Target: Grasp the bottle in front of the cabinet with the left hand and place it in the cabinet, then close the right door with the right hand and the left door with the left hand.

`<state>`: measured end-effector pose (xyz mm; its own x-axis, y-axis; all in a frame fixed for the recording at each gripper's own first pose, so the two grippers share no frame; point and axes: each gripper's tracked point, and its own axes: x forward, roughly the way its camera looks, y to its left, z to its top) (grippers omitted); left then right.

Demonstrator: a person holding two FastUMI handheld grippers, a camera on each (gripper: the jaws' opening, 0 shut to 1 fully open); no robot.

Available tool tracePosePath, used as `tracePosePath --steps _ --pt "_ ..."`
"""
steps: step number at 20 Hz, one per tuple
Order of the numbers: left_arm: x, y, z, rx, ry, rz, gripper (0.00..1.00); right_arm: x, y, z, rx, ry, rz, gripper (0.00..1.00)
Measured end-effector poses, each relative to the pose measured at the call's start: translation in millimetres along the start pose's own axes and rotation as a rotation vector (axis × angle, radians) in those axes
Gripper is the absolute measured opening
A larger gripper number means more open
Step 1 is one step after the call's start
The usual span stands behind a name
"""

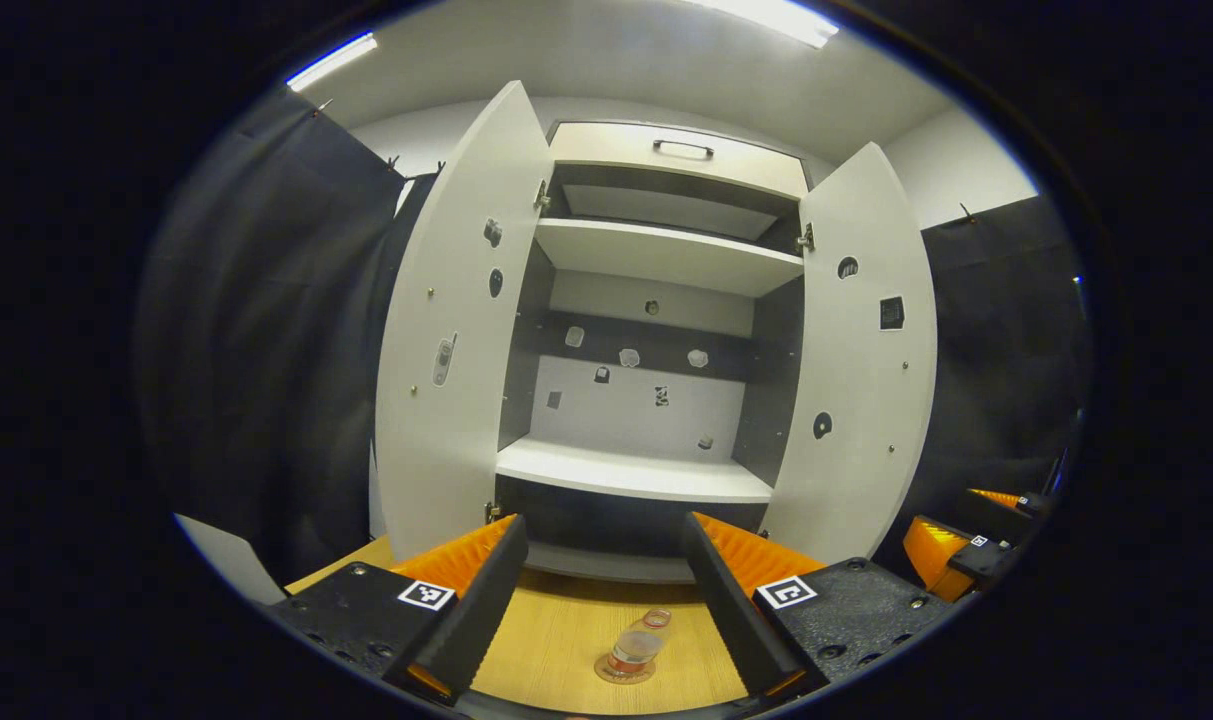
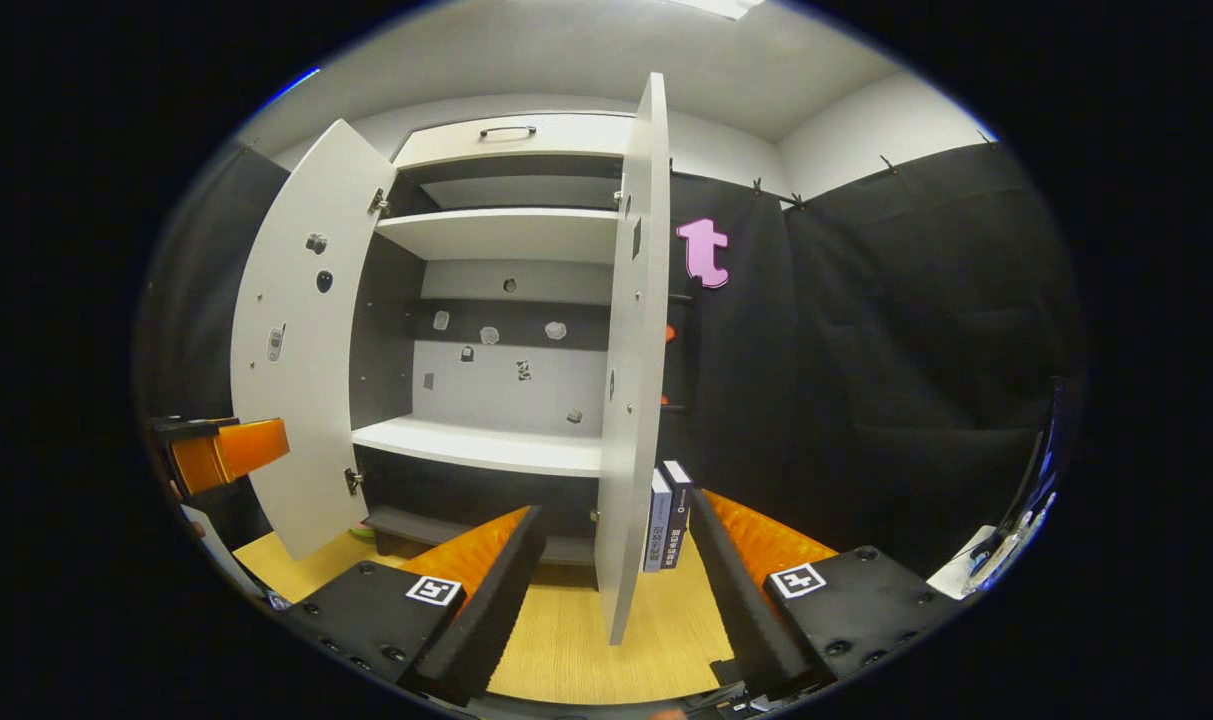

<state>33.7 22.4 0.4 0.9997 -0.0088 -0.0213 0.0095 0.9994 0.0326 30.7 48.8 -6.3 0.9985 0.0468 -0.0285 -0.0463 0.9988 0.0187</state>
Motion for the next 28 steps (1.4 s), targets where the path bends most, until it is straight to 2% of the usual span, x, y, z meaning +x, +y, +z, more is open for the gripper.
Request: tracePosePath --steps 4,11,15,24,28 --pt "3.6 -6.3 -12.4 -0.012 0.020 -0.020 0.94 0.0 0.8 -5.1 0.001 0.029 0.006 0.96" --pt "15.6 -17.4 -65.1 -0.006 0.073 -0.040 0.95 -1.9 -3.2 -3.4 0.006 0.027 -0.002 0.96" --pt "27.2 -26.1 -110.1 -0.020 0.131 -0.049 0.95 -2.2 -12.0 -2.5 0.010 0.029 -0.018 0.96" --pt "59.5 -41.6 -222.1 0.028 0.291 -0.071 0.95 -4.3 -32.9 -3.8 -0.031 0.026 -0.051 0.96" --pt "70.3 -38.8 -262.6 0.014 0.360 -0.053 0.95 -5.9 -45.1 -9.0 -0.033 0.042 -0.066 0.96"
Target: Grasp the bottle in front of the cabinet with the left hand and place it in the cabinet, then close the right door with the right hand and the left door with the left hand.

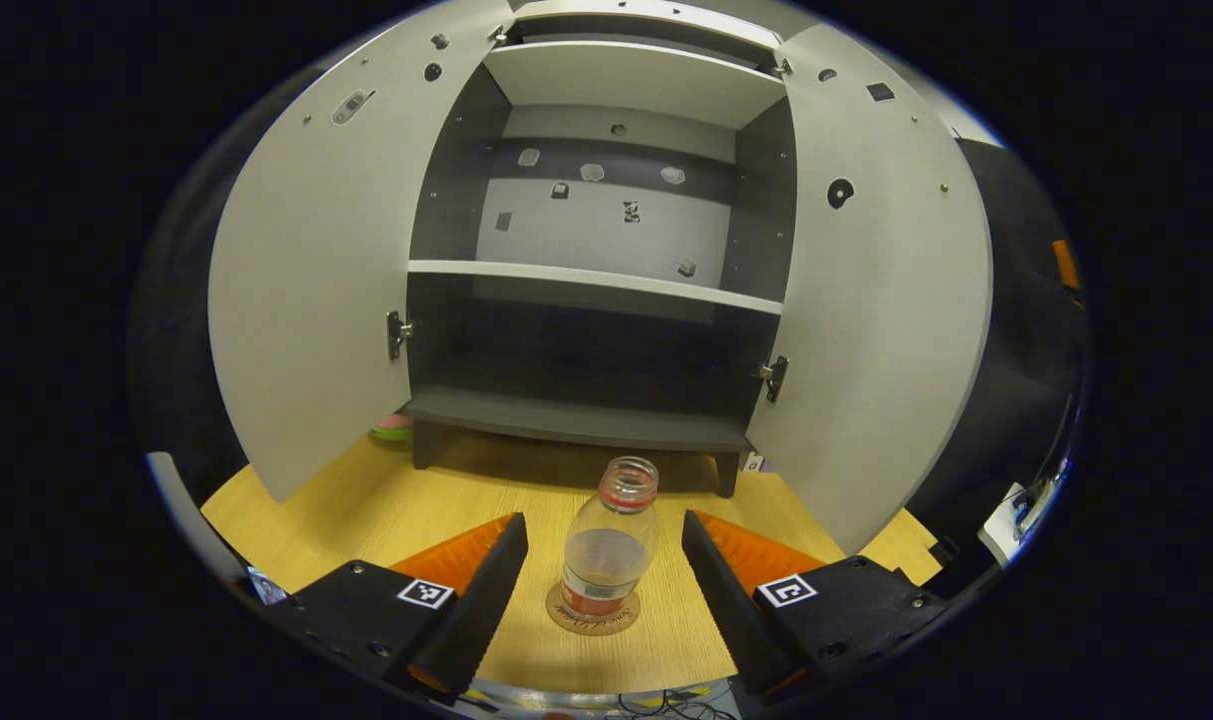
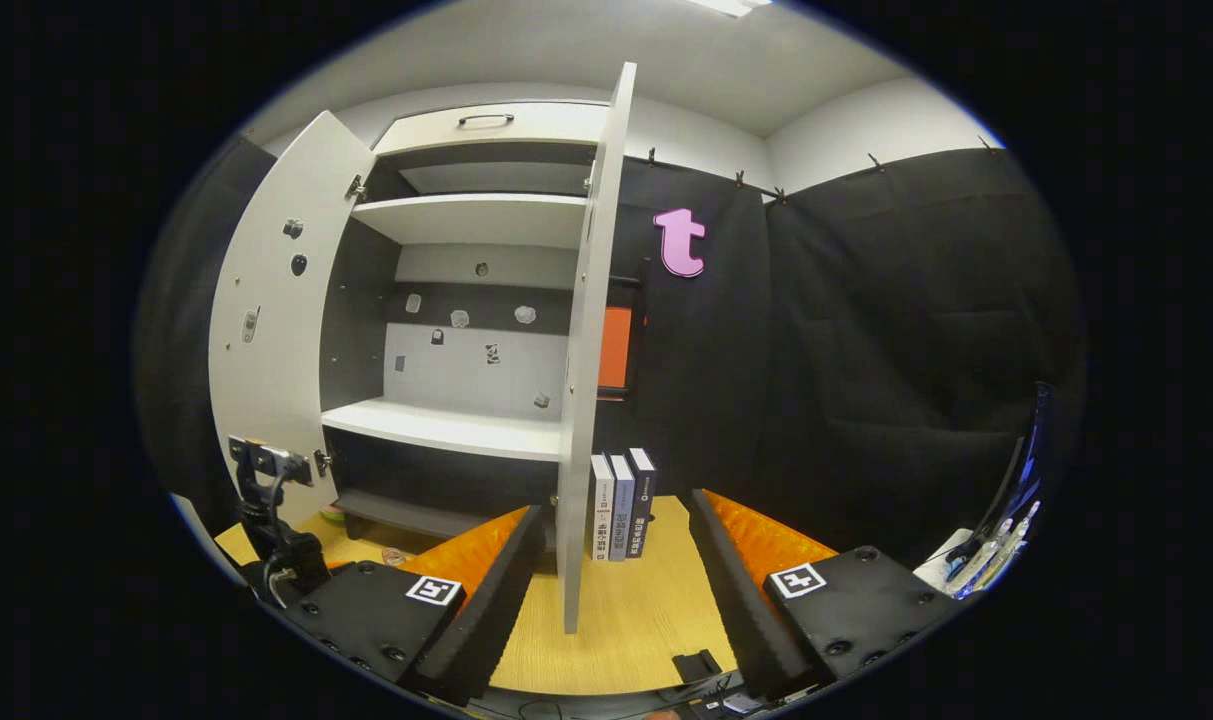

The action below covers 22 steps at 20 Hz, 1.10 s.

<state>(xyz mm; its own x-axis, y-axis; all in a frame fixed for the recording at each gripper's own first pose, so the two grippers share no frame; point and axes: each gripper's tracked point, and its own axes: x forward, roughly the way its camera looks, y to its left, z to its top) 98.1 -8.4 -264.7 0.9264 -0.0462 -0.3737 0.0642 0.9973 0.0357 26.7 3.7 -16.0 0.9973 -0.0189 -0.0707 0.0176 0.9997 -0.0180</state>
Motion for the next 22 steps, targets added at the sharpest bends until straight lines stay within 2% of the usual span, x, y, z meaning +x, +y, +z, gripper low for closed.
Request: tracePosePath --steps 5,9,18,19,20,21,22 --pt "24.8 1.4 -33.0 -0.003 0.068 0.005 0.95 2.5 -14.4 -8.9 -0.023 0.023 -0.027 0.96" --pt "40.3 -0.3 -52.0 0.041 0.090 0.004 0.95 4.4 -20.3 -16.2 -0.032 0.045 -0.030 0.96" --pt "62.5 2.0 -81.6 0.022 0.136 0.018 0.94 2.4 -31.1 -28.5 -0.066 0.069 -0.041 0.96" --pt "61.4 0.5 -83.0 0.018 0.136 0.015 0.92 2.9 -31.6 -30.8 -0.069 0.074 -0.041 1.00" --pt "61.1 0.4 -81.6 0.019 0.135 0.020 0.89 2.1 -31.9 -32.7 -0.069 0.078 -0.039 0.96" --pt "60.7 0.4 -80.5 0.023 0.138 0.017 0.78 1.7 -33.0 -32.8 -0.067 0.079 -0.036 0.96" --pt "59.0 0.9 -78.2 0.027 0.137 0.013 0.78 2.5 -34.1 -33.1 -0.065 0.078 -0.033 0.96"
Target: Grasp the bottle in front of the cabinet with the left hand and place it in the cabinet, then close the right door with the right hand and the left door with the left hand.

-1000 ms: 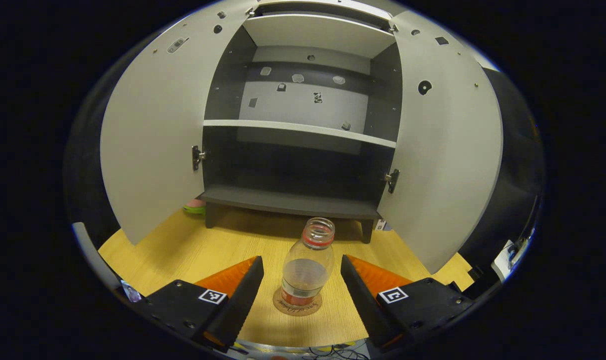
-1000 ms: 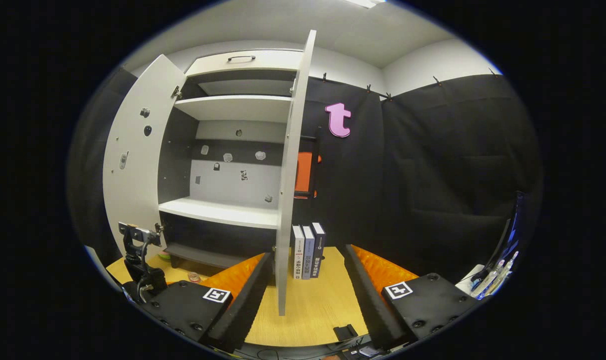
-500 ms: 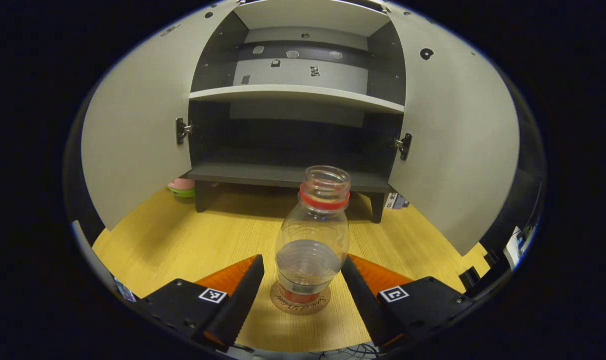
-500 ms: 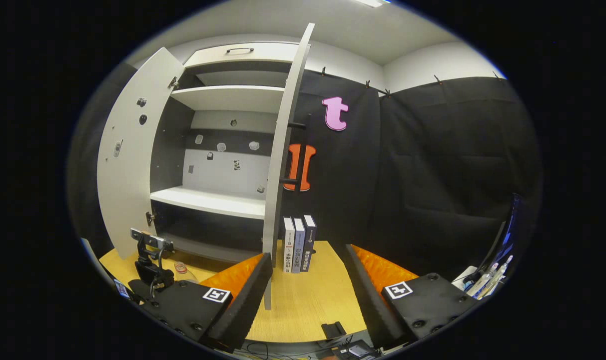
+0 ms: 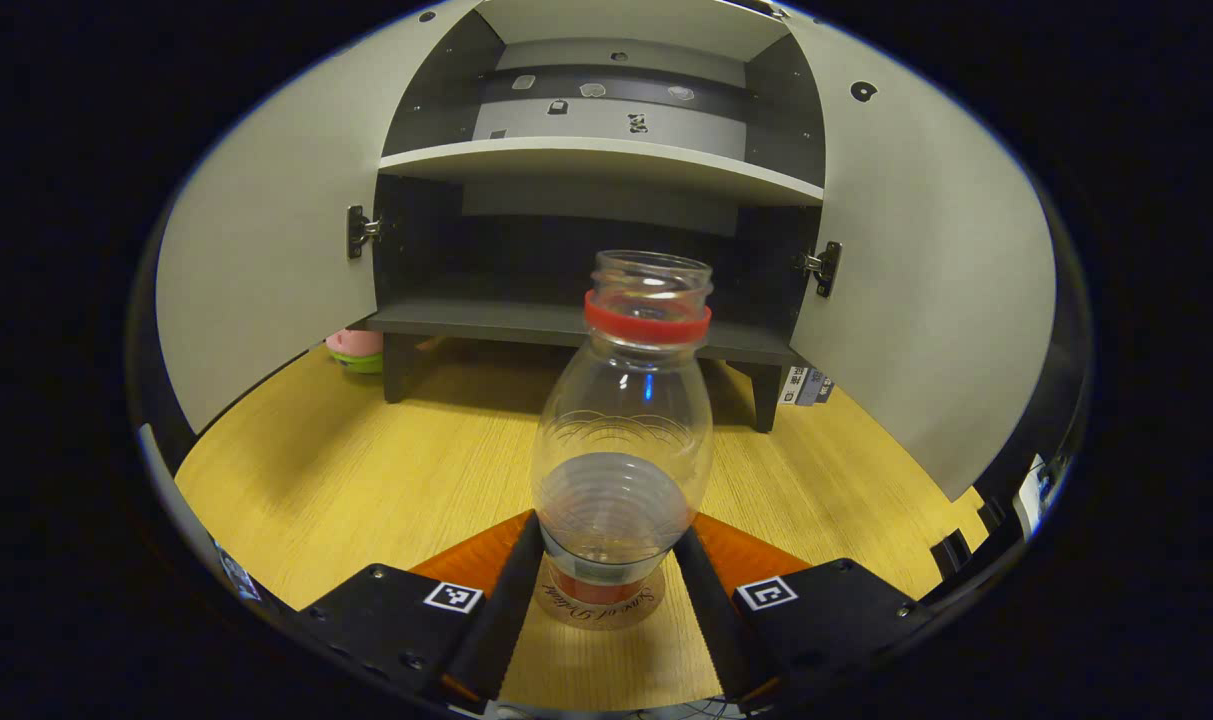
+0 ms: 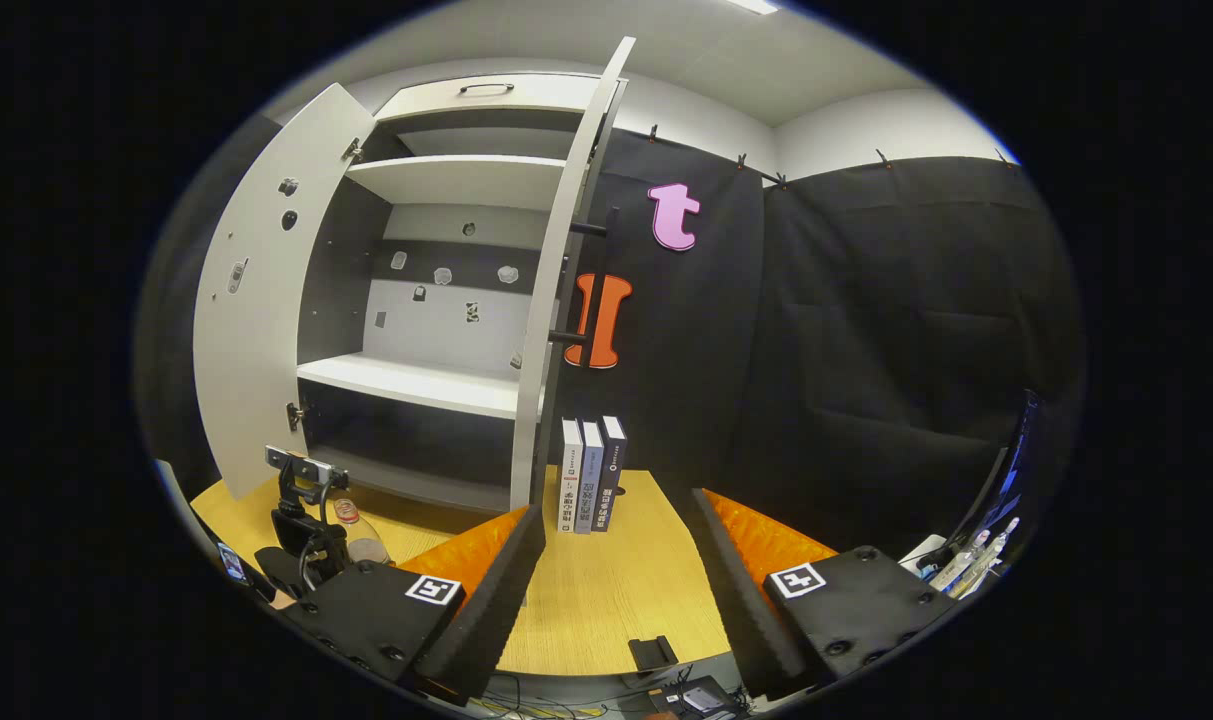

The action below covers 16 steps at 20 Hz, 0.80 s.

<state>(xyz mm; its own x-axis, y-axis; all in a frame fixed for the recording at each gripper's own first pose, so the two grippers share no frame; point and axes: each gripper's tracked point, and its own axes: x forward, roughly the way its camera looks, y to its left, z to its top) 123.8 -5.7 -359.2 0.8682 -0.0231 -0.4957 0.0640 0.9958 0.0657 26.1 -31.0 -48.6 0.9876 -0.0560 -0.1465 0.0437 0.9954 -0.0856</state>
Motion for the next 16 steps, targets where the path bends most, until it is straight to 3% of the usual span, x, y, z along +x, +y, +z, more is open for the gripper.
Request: tracePosePath --steps 11,16 --pt "-56.1 -9.9 79.9 0.016 -0.021 -0.089 0.75 6.9 -1.8 -3.1 0.060 -0.014 0.027 0.96" --pt "-79.2 -0.4 145.3 0.031 -0.036 -0.120 0.75 14.2 1.2 -6.1 0.086 -0.015 0.045 0.96"
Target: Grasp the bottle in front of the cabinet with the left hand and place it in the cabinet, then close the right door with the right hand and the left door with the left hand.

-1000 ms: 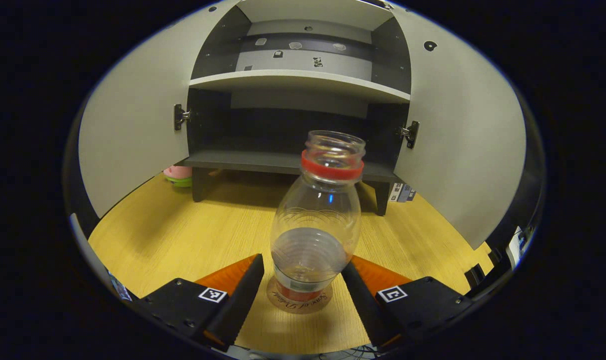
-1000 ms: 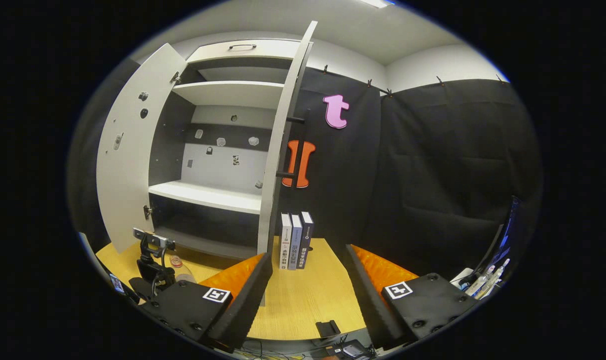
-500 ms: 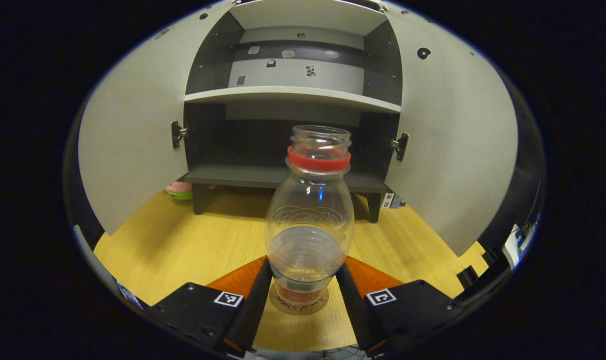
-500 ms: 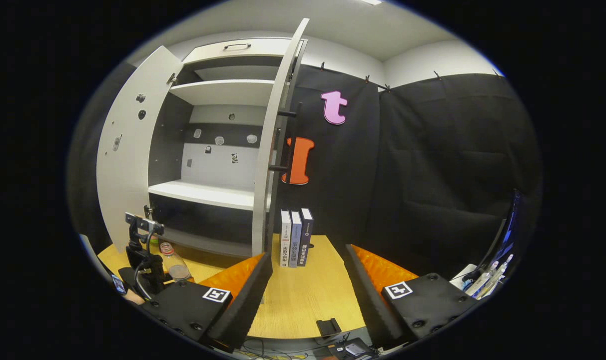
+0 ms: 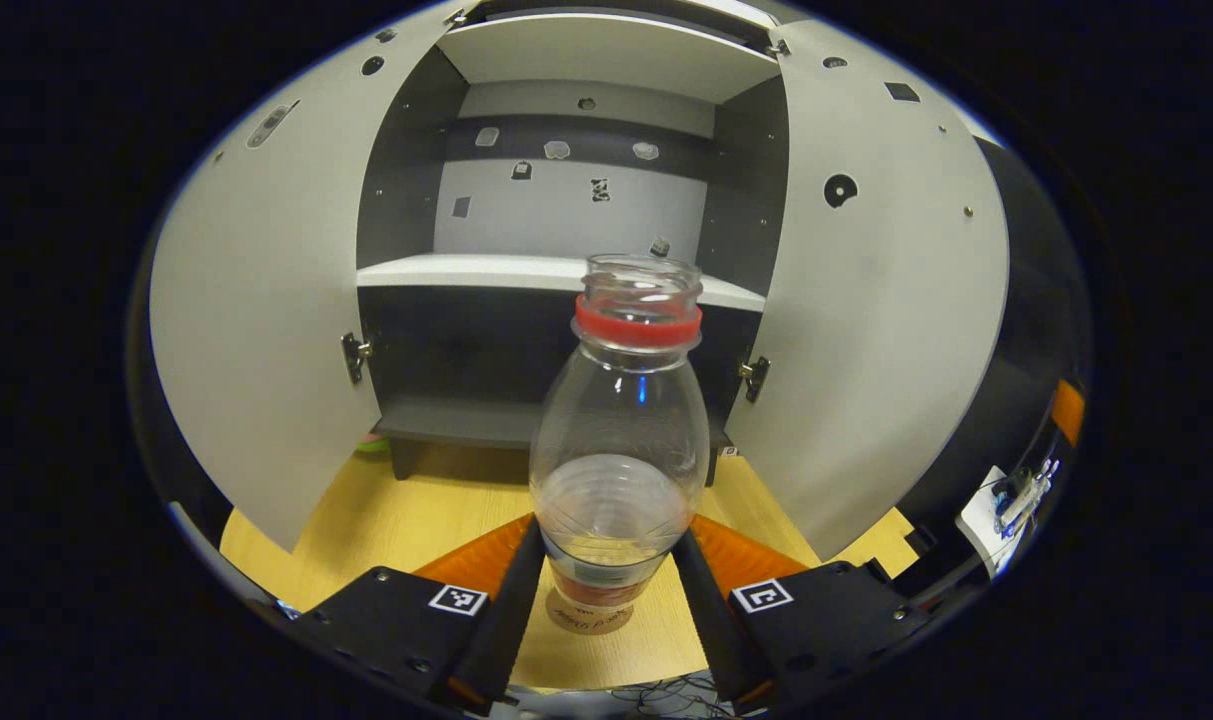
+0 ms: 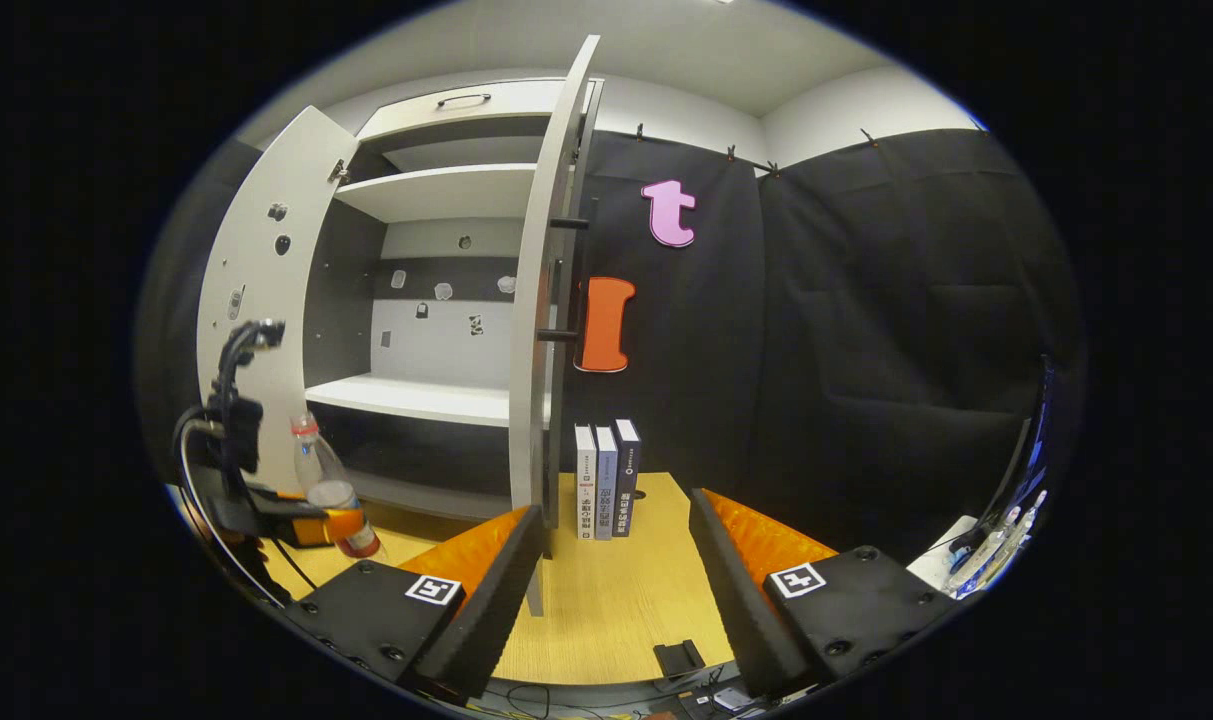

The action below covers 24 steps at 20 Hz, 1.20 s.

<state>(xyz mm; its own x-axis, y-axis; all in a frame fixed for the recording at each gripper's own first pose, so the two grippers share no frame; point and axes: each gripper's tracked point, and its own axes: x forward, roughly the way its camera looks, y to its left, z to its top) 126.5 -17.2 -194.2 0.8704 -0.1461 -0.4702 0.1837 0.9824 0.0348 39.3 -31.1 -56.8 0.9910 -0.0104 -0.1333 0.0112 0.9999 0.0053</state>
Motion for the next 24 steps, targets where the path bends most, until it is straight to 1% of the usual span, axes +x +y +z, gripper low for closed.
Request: tracePosePath --steps 3,6,11,13,18,22,24 --pt "-4.0 4.8 44.3 0.020 -0.028 -0.026 0.75 6.0 1.3 -4.3 0.013 0.008 0.006 0.96" --pt "-1.1 12.6 89.3 0.062 -0.071 -0.029 0.75 13.2 1.3 -10.8 0.025 0.023 0.006 0.96" --pt "16.9 16.4 145.9 0.074 -0.114 -0.049 0.75 27.2 -6.4 -12.3 0.042 0.024 -0.021 0.96" --pt "23.5 15.7 164.0 0.081 -0.114 -0.062 0.74 32.3 -11.2 -11.1 0.051 0.022 -0.037 0.96" --pt "58.9 10.9 208.6 0.138 -0.138 -0.074 0.74 40.9 -22.4 -12.7 0.065 0.025 -0.075 0.96" --pt "91.8 9.1 230.6 0.133 -0.138 -0.080 0.74 46.8 -32.7 -17.3 0.073 0.036 -0.110 0.96" --pt "109.1 7.1 238.3 0.114 -0.128 -0.092 0.74 50.3 -39.0 -18.4 0.077 0.040 -0.129 0.96"
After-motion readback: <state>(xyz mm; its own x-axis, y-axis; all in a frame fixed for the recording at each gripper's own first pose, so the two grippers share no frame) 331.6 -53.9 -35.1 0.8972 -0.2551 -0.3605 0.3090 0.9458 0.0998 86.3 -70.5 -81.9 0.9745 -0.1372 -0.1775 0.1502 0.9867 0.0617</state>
